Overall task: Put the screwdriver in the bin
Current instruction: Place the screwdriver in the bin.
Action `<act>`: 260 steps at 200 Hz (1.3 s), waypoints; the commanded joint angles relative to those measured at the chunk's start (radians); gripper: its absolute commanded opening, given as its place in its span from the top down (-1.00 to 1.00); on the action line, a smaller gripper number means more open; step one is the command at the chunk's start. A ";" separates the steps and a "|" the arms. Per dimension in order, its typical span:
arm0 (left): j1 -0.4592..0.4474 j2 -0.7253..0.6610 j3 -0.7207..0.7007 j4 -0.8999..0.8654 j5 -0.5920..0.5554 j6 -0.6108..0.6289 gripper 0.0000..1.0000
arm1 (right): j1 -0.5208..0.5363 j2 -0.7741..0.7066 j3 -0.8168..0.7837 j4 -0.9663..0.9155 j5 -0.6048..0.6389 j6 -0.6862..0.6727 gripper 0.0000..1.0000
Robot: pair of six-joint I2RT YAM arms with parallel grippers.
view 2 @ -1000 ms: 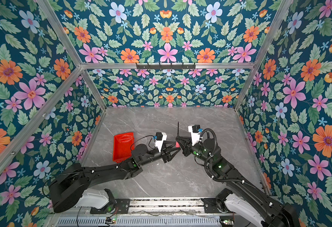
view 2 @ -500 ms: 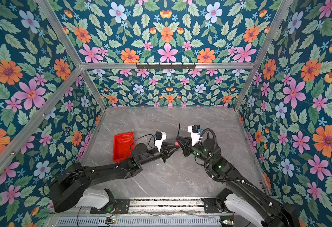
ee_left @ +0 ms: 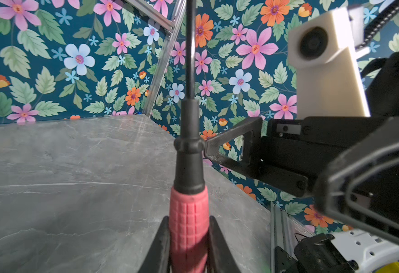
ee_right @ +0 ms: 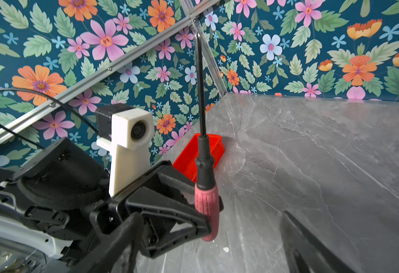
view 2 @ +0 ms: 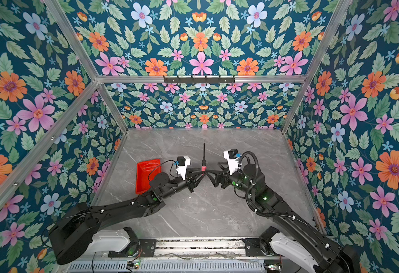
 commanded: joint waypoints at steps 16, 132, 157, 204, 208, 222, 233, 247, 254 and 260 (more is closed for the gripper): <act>0.038 -0.059 -0.007 -0.120 -0.045 -0.003 1.00 | 0.005 0.024 0.029 -0.017 -0.040 -0.071 -0.92; 0.233 -0.266 0.102 -0.984 -0.377 -0.103 1.00 | 0.126 0.206 0.138 0.003 -0.060 -0.249 -0.98; 0.309 -0.285 0.116 -1.098 -0.398 -0.072 1.00 | 0.135 0.248 0.179 -0.018 -0.068 -0.308 -0.98; 0.441 -0.235 0.178 -1.286 -0.380 0.041 1.00 | 0.157 0.306 0.255 -0.073 -0.077 -0.402 -0.98; 0.452 -0.227 0.183 -1.299 -0.376 0.048 1.00 | 0.160 0.308 0.257 -0.074 -0.077 -0.406 -0.98; 0.483 -0.200 0.200 -1.341 -0.365 0.072 1.00 | 0.169 0.318 0.267 -0.080 -0.073 -0.412 -0.98; 0.505 -0.185 0.209 -1.361 -0.352 0.085 1.00 | 0.180 0.319 0.269 -0.086 -0.067 -0.420 -0.98; 0.535 -0.167 0.212 -1.369 -0.330 0.103 1.00 | 0.196 0.316 0.265 -0.093 -0.051 -0.426 -0.98; 0.550 -0.158 0.214 -1.373 -0.320 0.113 1.00 | 0.204 0.314 0.260 -0.098 -0.041 -0.430 -0.98; 0.564 -0.150 0.218 -1.381 -0.311 0.120 1.00 | 0.210 0.312 0.257 -0.100 -0.034 -0.432 -0.98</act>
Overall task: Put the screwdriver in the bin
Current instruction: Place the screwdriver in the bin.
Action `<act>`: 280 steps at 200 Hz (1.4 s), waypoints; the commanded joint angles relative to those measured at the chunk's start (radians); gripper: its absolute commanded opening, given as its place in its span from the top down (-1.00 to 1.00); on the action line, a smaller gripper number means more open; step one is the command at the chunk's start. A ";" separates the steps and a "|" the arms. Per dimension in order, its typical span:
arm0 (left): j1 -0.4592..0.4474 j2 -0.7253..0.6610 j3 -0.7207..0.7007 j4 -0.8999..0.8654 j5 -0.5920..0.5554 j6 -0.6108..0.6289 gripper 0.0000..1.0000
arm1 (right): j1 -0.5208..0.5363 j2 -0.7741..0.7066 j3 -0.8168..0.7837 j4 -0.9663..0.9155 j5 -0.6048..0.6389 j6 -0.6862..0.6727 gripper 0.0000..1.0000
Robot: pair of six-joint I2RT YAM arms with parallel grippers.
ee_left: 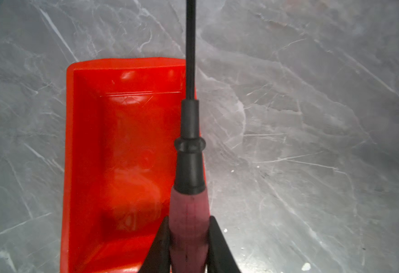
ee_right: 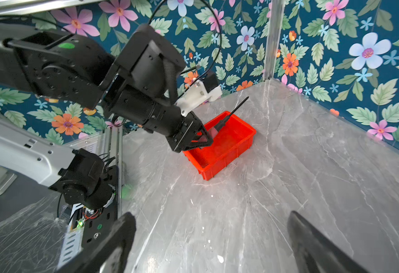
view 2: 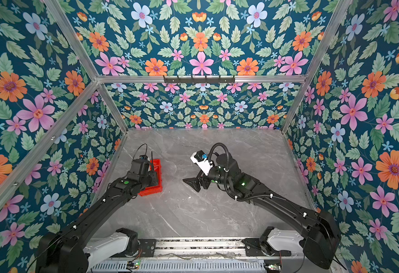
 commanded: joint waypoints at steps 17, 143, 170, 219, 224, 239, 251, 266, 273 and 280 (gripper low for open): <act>0.077 0.044 0.022 -0.071 0.068 0.069 1.00 | 0.037 -0.009 -0.005 -0.018 0.051 -0.042 -0.98; 0.204 0.167 -0.026 -0.021 0.221 0.056 1.00 | 0.071 0.066 0.077 -0.066 0.062 -0.124 -0.98; 0.209 0.183 -0.030 -0.010 0.227 0.057 1.00 | 0.072 0.060 0.060 -0.056 0.075 -0.114 -0.98; 0.213 0.209 -0.024 -0.013 0.226 0.056 1.00 | 0.072 0.049 0.050 -0.062 0.096 -0.113 -0.98; 0.214 0.212 -0.023 -0.013 0.224 0.055 1.00 | 0.071 0.048 0.047 -0.062 0.098 -0.113 -0.98; 0.216 0.216 -0.025 -0.007 0.220 0.054 1.00 | 0.072 0.048 0.043 -0.062 0.099 -0.113 -0.98; 0.216 0.220 -0.024 -0.001 0.217 0.052 1.00 | 0.072 0.049 0.045 -0.065 0.098 -0.113 -0.98; 0.216 0.222 -0.021 0.002 0.215 0.045 0.93 | 0.072 0.049 0.050 -0.072 0.097 -0.115 -0.98; 0.216 0.219 -0.020 0.001 0.214 0.043 0.81 | 0.072 0.047 0.050 -0.073 0.097 -0.115 -0.98; 0.216 0.215 -0.020 0.001 0.209 0.042 0.68 | 0.072 0.046 0.050 -0.074 0.099 -0.116 -0.98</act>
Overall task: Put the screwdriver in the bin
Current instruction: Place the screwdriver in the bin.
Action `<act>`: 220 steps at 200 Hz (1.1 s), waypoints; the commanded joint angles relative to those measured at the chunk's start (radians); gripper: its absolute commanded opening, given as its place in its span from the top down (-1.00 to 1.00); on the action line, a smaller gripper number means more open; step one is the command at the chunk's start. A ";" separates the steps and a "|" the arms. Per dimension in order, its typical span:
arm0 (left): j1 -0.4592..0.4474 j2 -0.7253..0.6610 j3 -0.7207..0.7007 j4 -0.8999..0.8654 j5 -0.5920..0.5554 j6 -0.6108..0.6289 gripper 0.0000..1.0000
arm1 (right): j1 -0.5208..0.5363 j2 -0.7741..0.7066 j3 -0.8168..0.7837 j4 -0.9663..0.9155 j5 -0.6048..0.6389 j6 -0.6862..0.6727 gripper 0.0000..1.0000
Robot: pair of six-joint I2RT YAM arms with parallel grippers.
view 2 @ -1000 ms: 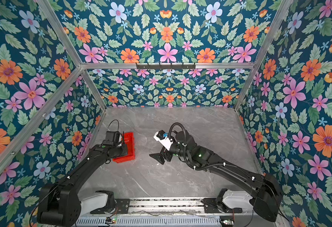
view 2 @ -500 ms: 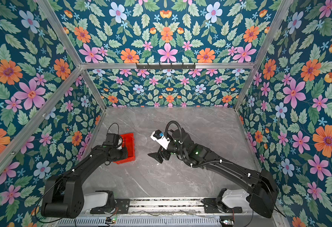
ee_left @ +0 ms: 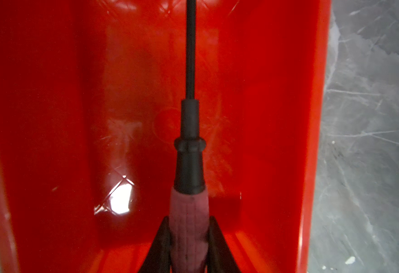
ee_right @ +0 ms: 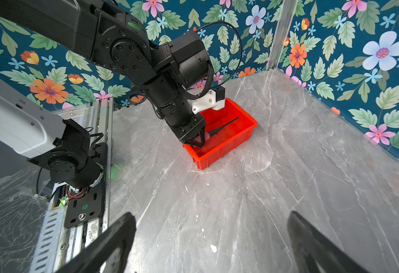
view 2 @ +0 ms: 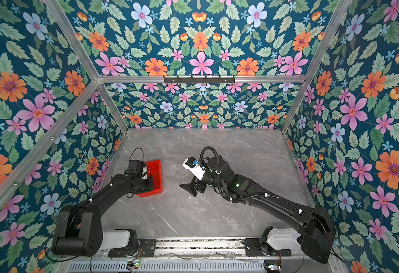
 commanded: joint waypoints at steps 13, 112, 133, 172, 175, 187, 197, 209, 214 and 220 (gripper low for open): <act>0.001 -0.020 0.006 0.012 -0.023 -0.014 0.31 | 0.000 -0.006 0.004 -0.002 0.007 -0.010 -0.98; 0.002 -0.105 0.112 -0.027 -0.041 -0.014 -0.49 | 0.000 -0.033 -0.023 0.027 0.050 0.015 -0.98; 0.002 -0.135 0.117 0.031 -0.033 -0.007 -0.67 | 0.000 -0.045 -0.033 0.035 0.078 0.024 -0.98; 0.002 -0.172 0.082 0.264 -0.072 -0.012 -1.00 | -0.062 -0.086 -0.093 0.113 0.149 0.098 -0.98; 0.002 -0.176 0.075 0.288 -0.079 -0.015 -1.00 | -0.069 -0.093 -0.099 0.120 0.154 0.104 -0.98; 0.001 -0.196 0.032 0.391 -0.103 -0.016 -1.00 | -0.106 -0.119 -0.123 0.143 0.169 0.128 -0.98; 0.001 -0.220 -0.013 0.476 -0.141 -0.016 -1.00 | -0.143 -0.144 -0.149 0.163 0.184 0.148 -0.98; 0.002 -0.249 -0.067 0.574 -0.186 0.005 -0.99 | -0.192 -0.179 -0.185 0.186 0.198 0.170 -0.98; 0.002 -0.261 -0.094 0.611 -0.203 0.016 -0.99 | -0.214 -0.195 -0.199 0.191 0.202 0.180 -0.98; 0.002 -0.276 -0.119 0.651 -0.223 0.036 -0.99 | -0.242 -0.215 -0.217 0.198 0.210 0.194 -0.98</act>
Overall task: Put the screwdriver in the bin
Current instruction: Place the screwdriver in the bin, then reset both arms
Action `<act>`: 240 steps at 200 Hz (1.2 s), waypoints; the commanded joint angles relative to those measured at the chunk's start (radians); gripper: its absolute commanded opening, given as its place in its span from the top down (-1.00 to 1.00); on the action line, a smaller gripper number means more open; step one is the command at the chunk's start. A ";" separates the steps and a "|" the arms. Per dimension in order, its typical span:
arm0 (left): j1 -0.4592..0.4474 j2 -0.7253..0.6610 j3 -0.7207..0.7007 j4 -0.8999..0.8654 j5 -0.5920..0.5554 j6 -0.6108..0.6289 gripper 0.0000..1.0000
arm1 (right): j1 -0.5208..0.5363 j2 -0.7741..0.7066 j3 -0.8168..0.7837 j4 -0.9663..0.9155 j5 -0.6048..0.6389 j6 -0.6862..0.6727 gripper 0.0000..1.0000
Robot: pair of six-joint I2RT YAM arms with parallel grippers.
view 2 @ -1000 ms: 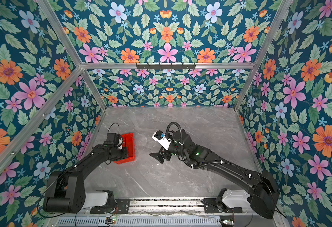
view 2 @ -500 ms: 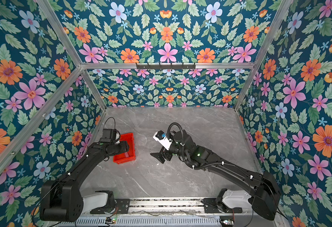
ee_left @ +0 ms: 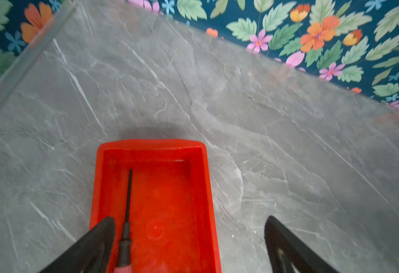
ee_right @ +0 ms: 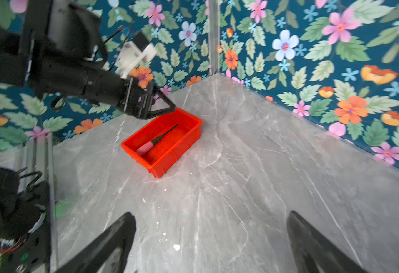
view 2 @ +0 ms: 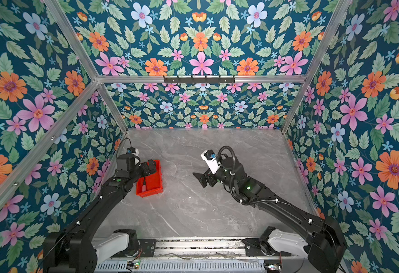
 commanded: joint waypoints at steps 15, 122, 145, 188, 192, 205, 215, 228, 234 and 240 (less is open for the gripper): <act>0.001 -0.071 -0.137 0.377 -0.140 0.125 -0.99 | -0.150 -0.105 -0.098 0.102 0.079 0.102 -0.98; 0.020 0.008 -0.424 0.843 -0.231 0.444 -0.98 | -0.630 -0.161 -0.454 0.259 0.175 0.066 -0.98; 0.042 0.101 -0.460 1.004 -0.151 0.427 -0.98 | -0.708 -0.131 -0.507 0.335 0.161 0.066 -0.98; 0.091 0.295 -0.440 1.174 -0.081 0.381 -0.99 | -0.749 -0.014 -0.550 0.502 0.156 0.074 -0.98; 0.097 0.295 -0.422 1.133 -0.069 0.373 -0.98 | -0.749 0.003 -0.553 0.522 0.154 0.074 -0.98; 0.109 0.325 -0.409 1.163 -0.042 0.345 -0.98 | -0.749 0.064 -0.558 0.580 0.149 0.075 -0.98; 0.118 0.361 -0.420 1.247 -0.005 0.331 -0.98 | -0.749 0.113 -0.556 0.632 0.151 0.077 -0.98; 0.120 0.414 -0.411 1.265 -0.004 0.334 -0.98 | -0.753 0.167 -0.537 0.653 0.135 0.076 -0.98; 0.120 0.442 -0.410 1.294 -0.009 0.332 -0.98 | -0.752 0.196 -0.528 0.666 0.132 0.075 -0.98; 0.120 0.471 -0.408 1.315 -0.011 0.332 -0.98 | -0.754 0.226 -0.522 0.692 0.127 0.074 -0.98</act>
